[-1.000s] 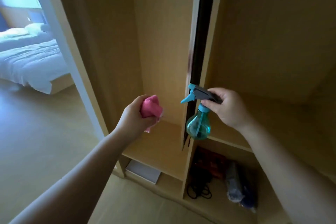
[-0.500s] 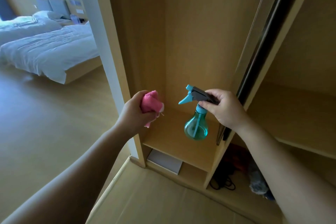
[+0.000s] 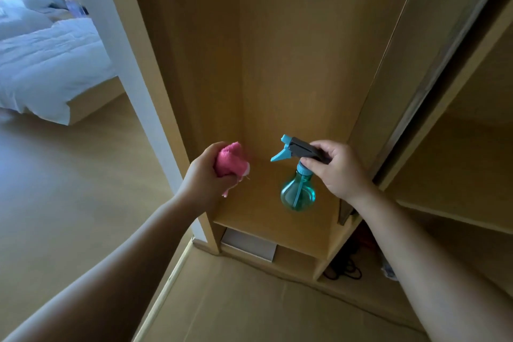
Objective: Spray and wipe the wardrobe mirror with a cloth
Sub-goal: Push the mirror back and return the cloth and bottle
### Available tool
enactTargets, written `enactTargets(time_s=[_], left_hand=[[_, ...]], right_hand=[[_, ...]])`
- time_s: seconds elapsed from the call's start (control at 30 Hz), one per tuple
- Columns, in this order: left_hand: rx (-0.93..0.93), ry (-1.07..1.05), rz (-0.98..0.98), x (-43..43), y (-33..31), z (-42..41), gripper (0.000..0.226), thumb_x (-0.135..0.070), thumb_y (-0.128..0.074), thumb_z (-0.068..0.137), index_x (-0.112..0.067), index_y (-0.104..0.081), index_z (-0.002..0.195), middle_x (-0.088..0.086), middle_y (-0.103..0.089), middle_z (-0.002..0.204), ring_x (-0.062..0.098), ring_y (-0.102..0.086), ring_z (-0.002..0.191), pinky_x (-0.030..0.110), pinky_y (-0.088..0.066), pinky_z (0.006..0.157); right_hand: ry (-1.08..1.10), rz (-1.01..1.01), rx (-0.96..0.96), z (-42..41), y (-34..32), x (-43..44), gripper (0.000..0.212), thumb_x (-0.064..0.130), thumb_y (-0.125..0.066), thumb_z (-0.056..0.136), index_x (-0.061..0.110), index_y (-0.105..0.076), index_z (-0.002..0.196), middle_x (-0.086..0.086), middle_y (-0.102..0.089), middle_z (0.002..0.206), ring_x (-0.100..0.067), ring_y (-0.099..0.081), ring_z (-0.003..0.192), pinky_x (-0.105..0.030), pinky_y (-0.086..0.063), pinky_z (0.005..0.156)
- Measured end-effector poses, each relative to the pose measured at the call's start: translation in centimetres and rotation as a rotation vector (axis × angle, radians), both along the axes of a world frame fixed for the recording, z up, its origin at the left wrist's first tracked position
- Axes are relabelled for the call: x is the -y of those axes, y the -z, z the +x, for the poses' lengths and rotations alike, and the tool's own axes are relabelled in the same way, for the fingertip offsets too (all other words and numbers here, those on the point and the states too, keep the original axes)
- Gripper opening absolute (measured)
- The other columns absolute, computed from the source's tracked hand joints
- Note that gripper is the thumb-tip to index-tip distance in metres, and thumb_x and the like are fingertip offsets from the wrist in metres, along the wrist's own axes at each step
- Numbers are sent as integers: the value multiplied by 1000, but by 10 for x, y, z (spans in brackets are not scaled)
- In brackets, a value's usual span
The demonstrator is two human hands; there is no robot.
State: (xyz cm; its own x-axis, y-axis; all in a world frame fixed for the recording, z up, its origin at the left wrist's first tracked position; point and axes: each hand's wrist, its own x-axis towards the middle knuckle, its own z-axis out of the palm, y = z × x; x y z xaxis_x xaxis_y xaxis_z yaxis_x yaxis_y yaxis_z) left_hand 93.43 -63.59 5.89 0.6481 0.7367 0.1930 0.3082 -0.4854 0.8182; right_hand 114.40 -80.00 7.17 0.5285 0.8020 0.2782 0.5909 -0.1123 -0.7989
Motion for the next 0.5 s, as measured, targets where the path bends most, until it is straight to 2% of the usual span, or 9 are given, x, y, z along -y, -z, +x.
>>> enactTargets(time_s=[0.2, 0.3, 0.37, 0.43, 0.5], left_hand=[[-17, 115, -13, -44, 42, 1, 67, -12, -82, 70, -25, -50, 127, -17, -56, 102, 2, -58, 87, 4, -46, 53], [-39, 196, -27, -66, 77, -1, 66, -12, -81, 71, -26, -49, 127, -21, -54, 101, -4, -56, 87, 2, -44, 55], [-60, 239, -43, -78, 108, -4, 65, -11, -80, 72, -25, -49, 127, -21, -55, 101, -7, -56, 87, 2, -44, 56], [-89, 270, -44, -88, 143, -7, 64, -12, -80, 73, -23, -49, 128, -16, -57, 102, -5, -56, 88, 5, -46, 56], [-116, 283, -51, -96, 181, -8, 65, -14, -80, 73, -22, -49, 130, -12, -57, 105, 3, -58, 89, 10, -46, 64]], right_hand=[[107, -28, -55, -23, 37, -11, 24, 17, -70, 86, 41, -66, 89, 7, -72, 87, -11, -68, 85, -38, -58, 77], [185, -61, -78, -39, 74, -17, 24, 17, -71, 86, 38, -67, 94, 11, -72, 90, -8, -67, 86, -37, -58, 77], [229, -97, -103, -48, 106, -21, 19, 14, -71, 85, 29, -71, 98, 7, -72, 90, -9, -67, 85, -39, -58, 78], [261, -119, -124, -56, 142, -24, 19, 13, -71, 85, 26, -71, 99, 4, -72, 89, -13, -67, 84, -41, -57, 78], [279, -138, -140, -62, 182, -26, 20, 14, -72, 84, 31, -70, 95, 3, -72, 87, -13, -67, 83, -40, -56, 77]])
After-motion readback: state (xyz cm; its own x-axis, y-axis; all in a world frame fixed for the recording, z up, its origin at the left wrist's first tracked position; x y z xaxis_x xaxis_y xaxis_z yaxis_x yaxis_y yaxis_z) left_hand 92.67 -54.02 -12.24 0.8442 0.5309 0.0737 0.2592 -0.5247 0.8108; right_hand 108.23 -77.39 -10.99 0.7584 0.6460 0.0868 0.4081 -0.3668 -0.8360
